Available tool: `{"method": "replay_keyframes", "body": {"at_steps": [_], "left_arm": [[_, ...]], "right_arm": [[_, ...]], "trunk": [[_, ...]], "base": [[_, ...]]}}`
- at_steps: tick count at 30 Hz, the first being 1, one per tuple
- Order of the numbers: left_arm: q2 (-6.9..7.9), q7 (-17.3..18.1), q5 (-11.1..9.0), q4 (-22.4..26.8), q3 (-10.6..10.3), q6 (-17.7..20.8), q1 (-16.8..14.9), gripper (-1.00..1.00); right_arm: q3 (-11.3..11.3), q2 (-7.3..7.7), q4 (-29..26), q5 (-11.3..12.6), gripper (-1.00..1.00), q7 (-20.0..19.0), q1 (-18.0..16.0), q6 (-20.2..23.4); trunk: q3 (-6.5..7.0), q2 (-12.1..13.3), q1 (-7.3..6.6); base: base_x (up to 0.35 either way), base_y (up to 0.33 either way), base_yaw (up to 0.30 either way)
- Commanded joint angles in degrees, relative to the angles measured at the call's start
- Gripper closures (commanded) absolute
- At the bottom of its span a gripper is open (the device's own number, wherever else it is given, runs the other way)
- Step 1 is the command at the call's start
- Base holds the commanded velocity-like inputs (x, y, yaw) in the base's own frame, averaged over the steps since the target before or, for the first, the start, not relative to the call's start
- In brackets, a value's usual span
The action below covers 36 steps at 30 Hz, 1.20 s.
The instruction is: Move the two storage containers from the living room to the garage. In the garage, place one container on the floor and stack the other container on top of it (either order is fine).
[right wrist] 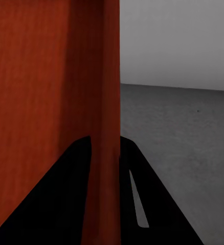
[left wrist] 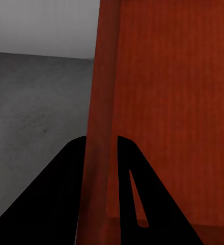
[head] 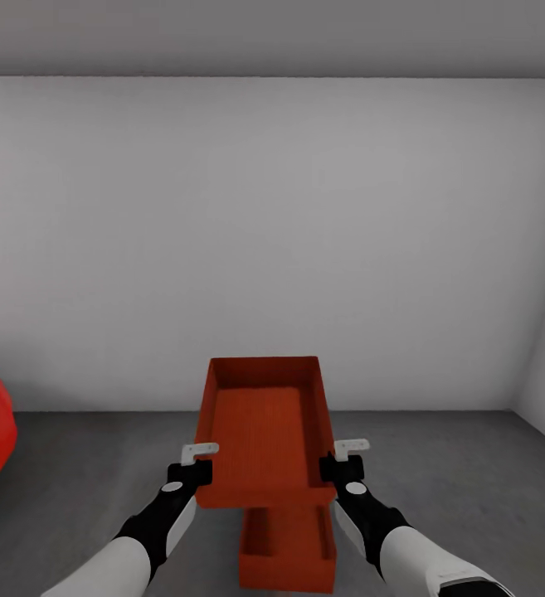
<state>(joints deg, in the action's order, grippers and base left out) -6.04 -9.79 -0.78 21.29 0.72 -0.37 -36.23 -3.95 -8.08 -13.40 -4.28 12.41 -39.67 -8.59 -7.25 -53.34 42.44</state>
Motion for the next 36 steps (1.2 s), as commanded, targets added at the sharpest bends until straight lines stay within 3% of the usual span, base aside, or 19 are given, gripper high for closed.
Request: {"method": "replay_keyframes", "body": {"at_steps": [1,36], "left_arm": [[2.08,-0.9,0.8,0.3,0.9,-2.8,-0.1,1.0],[2.09,-0.9,0.8,0.5,0.8,-2.9,-0.1,1.0]], "right_arm": [[0.5,0.65,0.2,0.2,1.0,0.5,0.0,-0.1],[0.5,0.62,0.2,0.2,1.0,0.5,0.0,0.0]], "trunk": [[-0.09,-0.1,0.04],[-0.09,-0.1,0.04]], "base": [[0.321,0.046,-0.003],[0.306,0.002,0.0]]}}
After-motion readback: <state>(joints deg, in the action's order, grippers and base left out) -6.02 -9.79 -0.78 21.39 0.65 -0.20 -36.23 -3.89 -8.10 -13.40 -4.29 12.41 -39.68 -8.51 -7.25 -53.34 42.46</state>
